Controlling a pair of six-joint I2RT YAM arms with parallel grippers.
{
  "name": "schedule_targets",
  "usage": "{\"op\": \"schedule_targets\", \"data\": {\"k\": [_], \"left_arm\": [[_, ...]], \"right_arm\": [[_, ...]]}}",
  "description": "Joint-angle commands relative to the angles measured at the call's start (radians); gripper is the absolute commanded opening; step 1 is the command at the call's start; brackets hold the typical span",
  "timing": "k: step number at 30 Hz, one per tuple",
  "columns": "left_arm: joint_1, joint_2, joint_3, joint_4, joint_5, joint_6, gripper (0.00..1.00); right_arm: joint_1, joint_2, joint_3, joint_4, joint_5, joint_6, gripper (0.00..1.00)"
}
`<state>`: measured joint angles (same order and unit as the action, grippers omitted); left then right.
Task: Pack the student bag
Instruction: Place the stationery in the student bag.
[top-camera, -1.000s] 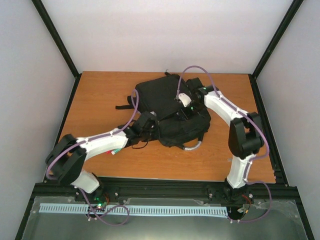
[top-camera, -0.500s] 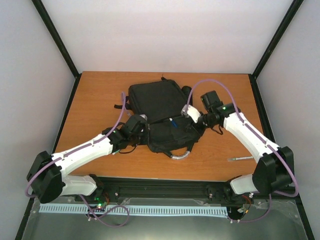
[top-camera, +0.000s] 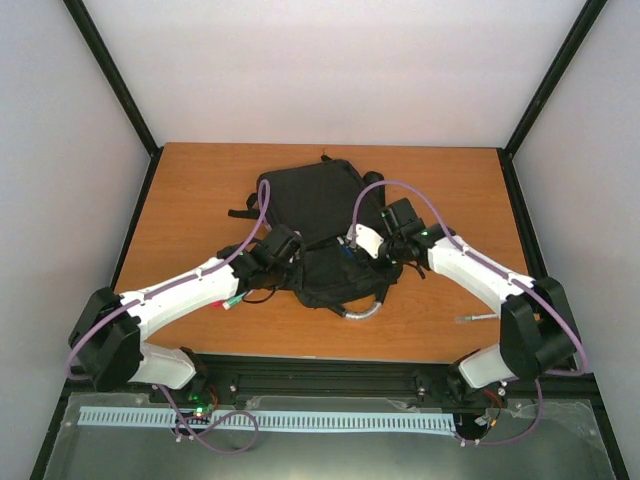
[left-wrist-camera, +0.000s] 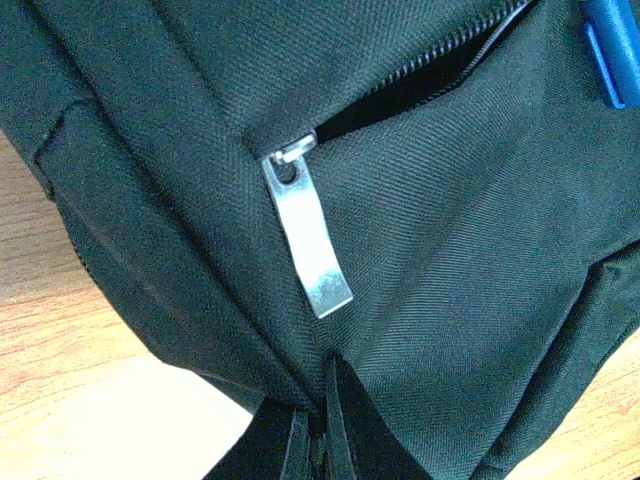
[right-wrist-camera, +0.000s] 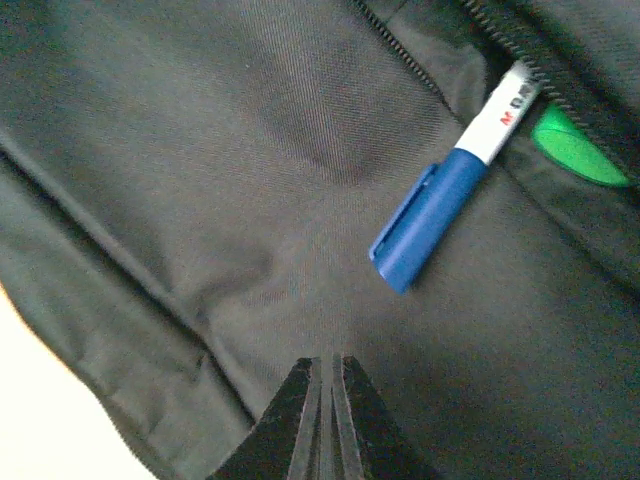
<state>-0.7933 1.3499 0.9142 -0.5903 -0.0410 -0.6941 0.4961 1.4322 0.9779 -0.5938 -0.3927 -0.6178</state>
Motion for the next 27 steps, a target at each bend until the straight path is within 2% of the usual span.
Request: {"op": "schedule_targets", "data": {"k": [1,12,16,22,27], "left_arm": [[-0.007,0.017,0.076,0.025,0.013,0.062,0.01],[-0.007,-0.006,0.043,0.060,0.028,0.050,0.01],[-0.007,-0.019,0.039,0.054,0.025,0.054,0.01],[-0.007,-0.032,0.030,0.050,0.017,0.057,0.01],[-0.007,-0.047,0.024,0.053,0.006,0.053,0.01]], "right_arm": [[0.055,0.068,-0.014,0.094,0.091,0.008,0.03],[0.075,0.152,0.050,0.152,0.158,0.046,0.03],[0.074,0.205,0.111,0.178,0.201,0.032,0.03],[0.074,0.279,0.217,0.214,0.183,0.048,0.03],[0.075,0.326,0.279,0.256,0.212,0.108,0.06]]}}
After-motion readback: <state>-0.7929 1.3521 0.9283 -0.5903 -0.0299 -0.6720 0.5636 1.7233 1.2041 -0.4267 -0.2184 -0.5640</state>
